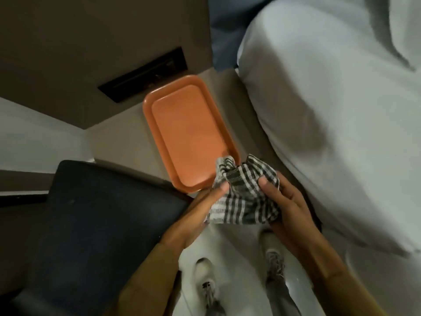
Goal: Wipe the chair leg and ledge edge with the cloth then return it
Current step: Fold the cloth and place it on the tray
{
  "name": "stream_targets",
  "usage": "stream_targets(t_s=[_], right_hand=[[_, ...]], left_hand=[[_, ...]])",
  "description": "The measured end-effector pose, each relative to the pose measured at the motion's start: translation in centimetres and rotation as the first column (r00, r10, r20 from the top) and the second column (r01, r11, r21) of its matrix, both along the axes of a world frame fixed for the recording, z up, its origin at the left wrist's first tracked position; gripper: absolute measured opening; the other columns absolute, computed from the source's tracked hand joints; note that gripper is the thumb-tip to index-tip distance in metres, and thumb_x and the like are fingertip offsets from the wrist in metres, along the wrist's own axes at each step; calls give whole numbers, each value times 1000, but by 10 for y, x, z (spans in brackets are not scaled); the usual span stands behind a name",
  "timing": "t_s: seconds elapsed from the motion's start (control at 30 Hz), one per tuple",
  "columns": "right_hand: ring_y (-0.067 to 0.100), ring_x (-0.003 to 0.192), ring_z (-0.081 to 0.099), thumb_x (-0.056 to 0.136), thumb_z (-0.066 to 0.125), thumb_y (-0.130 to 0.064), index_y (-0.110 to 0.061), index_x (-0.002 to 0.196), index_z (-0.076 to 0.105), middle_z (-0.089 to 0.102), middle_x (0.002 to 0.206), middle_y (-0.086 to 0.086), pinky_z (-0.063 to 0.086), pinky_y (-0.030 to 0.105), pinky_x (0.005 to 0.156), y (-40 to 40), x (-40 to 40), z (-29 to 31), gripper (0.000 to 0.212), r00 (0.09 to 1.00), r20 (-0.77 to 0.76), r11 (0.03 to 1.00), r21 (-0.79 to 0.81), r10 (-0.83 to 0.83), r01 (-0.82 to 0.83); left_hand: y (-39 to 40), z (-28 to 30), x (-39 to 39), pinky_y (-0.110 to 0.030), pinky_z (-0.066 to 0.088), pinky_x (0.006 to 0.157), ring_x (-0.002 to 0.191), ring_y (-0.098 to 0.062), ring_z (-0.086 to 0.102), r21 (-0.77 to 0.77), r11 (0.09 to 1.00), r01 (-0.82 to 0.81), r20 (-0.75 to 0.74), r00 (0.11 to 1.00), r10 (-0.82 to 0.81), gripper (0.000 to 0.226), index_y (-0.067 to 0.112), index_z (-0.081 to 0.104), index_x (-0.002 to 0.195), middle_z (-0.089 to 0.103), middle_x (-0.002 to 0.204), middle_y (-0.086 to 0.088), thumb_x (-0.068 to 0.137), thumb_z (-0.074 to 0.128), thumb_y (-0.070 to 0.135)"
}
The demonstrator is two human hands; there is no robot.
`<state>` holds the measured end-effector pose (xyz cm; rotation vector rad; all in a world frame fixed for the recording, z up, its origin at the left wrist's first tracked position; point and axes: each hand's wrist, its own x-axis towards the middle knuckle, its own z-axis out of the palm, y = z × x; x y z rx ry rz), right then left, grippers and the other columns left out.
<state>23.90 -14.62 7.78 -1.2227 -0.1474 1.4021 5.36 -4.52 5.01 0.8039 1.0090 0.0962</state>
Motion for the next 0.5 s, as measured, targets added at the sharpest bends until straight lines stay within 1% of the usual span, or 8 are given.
stream_targets(t_s=[0.07, 0.13, 0.2, 0.27, 0.3, 0.37, 0.4, 0.5], right_hand=[[16, 100, 81, 97, 74, -31, -21, 110, 76, 83, 109, 3, 65, 30, 84, 5, 20, 9, 15, 940, 310, 988, 7, 143, -153], [9, 91, 78, 102, 71, -22, -19, 106, 72, 80, 99, -3, 62, 30, 76, 11, 38, 11, 5, 716, 661, 965, -45, 223, -259], [2, 90, 75, 106, 66, -14, -18, 109, 67, 77, 99, -8, 60, 28, 77, 20, 52, 11, 5, 539, 819, 960, -52, 198, -273], [-7, 89, 71, 108, 60, -11, -18, 113, 60, 73, 98, -22, 51, 9, 73, 32, 54, 11, 8, 421, 893, 963, -47, 160, -266], [-13, 88, 69, 108, 57, -8, -20, 114, 57, 68, 96, -28, 47, 2, 71, 40, 51, 10, 14, 396, 905, 967, -54, 153, -250], [-18, 86, 67, 109, 52, -8, -27, 118, 53, 64, 94, -29, 47, 1, 70, 57, 42, 2, 21, 427, 888, 973, -84, 171, -216], [-14, 84, 69, 111, 49, -11, -27, 119, 53, 66, 93, -25, 50, 5, 69, 66, 38, -6, 18, 465, 865, 973, -100, 188, -207], [-3, 74, 73, 111, 54, -20, -12, 122, 60, 75, 91, -11, 58, 15, 65, 93, 31, -35, 15, 498, 827, 958, -156, 260, -241]], left_hand=[[1, 6, 10, -36, 55, 120, 141, -17, 68, 164, 985, -47, 13, 999, 46, 54, 32, 73, 142, 75, 145, 6, 93, 83, 54], [4, 13, 23, -28, 63, 103, 126, -19, 78, 333, 925, -185, -15, 979, 202, 32, 21, 78, 132, 83, 130, 0, 101, 76, 28], [4, 23, 33, -26, 64, 102, 122, -16, 78, 455, 834, -312, -29, 931, 364, 30, 15, 73, 134, 83, 128, 1, 105, 69, 15], [2, 35, 42, -20, 59, 107, 128, -8, 74, 551, 759, -346, -25, 903, 430, 34, 25, 68, 141, 80, 134, 8, 107, 65, 21], [0, 38, 47, -17, 57, 108, 131, -5, 72, 592, 728, -345, -33, 892, 450, 36, 33, 64, 143, 78, 137, 12, 109, 63, 24], [0, 37, 55, -12, 54, 107, 133, 0, 68, 645, 675, -357, -42, 866, 498, 39, 46, 56, 147, 74, 141, 14, 113, 58, 27], [1, 31, 56, -13, 54, 107, 133, -1, 68, 667, 651, -361, -54, 849, 526, 39, 45, 54, 149, 73, 143, 12, 114, 56, 28], [16, 3, 51, -28, 59, 106, 123, -3, 70, 735, 612, -291, -180, 787, 591, 31, 20, 56, 145, 73, 135, 1, 115, 54, 29]])
